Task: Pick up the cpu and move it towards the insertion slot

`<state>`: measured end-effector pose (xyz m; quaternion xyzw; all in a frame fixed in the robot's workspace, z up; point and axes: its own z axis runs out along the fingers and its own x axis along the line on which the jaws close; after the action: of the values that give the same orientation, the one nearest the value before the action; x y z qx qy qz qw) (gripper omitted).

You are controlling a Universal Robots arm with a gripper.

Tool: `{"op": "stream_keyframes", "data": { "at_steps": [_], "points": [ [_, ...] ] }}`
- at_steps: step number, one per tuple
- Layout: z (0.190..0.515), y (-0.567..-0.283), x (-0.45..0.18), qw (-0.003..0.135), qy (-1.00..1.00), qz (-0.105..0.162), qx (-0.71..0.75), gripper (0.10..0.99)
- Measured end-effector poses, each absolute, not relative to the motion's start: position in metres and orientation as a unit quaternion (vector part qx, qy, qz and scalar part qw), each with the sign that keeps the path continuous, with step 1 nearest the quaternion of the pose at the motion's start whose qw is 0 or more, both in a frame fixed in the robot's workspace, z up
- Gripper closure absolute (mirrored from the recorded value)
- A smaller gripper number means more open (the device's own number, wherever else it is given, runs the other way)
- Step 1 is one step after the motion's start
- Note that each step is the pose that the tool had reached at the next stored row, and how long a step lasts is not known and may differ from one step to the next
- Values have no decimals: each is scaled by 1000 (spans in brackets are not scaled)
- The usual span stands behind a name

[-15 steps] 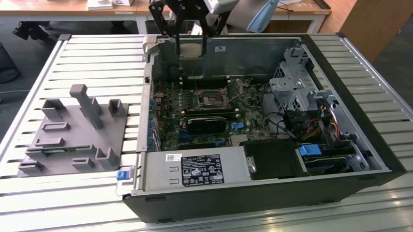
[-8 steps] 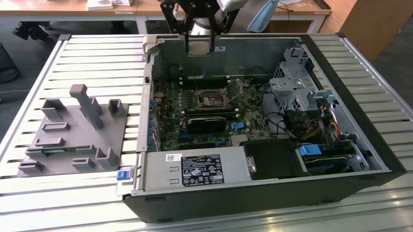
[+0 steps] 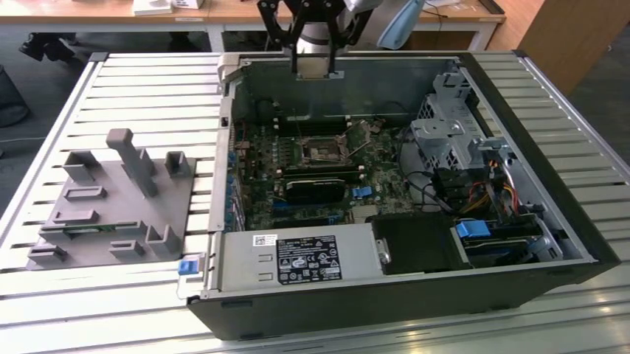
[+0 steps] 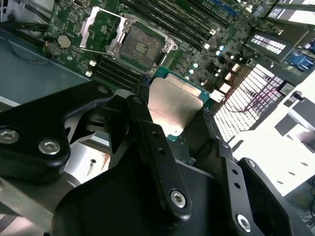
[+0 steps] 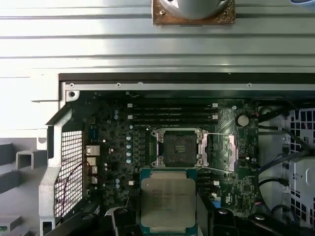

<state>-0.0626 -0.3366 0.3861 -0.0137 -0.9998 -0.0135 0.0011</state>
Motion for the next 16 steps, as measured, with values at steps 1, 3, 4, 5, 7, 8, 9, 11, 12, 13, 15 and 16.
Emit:
{"op": "stream_keyframes", "data": {
  "at_steps": [1,3,4,5,7,8,9,11,12,13,15,16],
  "points": [
    [386,-335,-61,1,-1000,-14,-14,549],
    [385,-331,-59,1,-1000,-14,-14,549],
    [385,-330,-57,1,-1000,-14,-14,549],
    [385,-329,-56,1,-1000,-14,-14,549],
    [384,-327,-53,1,-1000,-14,-14,549],
    [384,-327,-51,1,-1000,-14,-15,549],
    [384,-326,-48,1,-1000,-14,-15,549],
    [384,-326,-44,1,-1000,-14,-16,549],
    [383,-326,-42,1,-1000,-14,-17,549],
    [383,-326,-39,1,-1000,-14,-18,549],
    [383,-326,-35,1,-1000,-14,-19,549],
    [383,-325,-33,1,-1000,-14,-19,549]
  ]
}}
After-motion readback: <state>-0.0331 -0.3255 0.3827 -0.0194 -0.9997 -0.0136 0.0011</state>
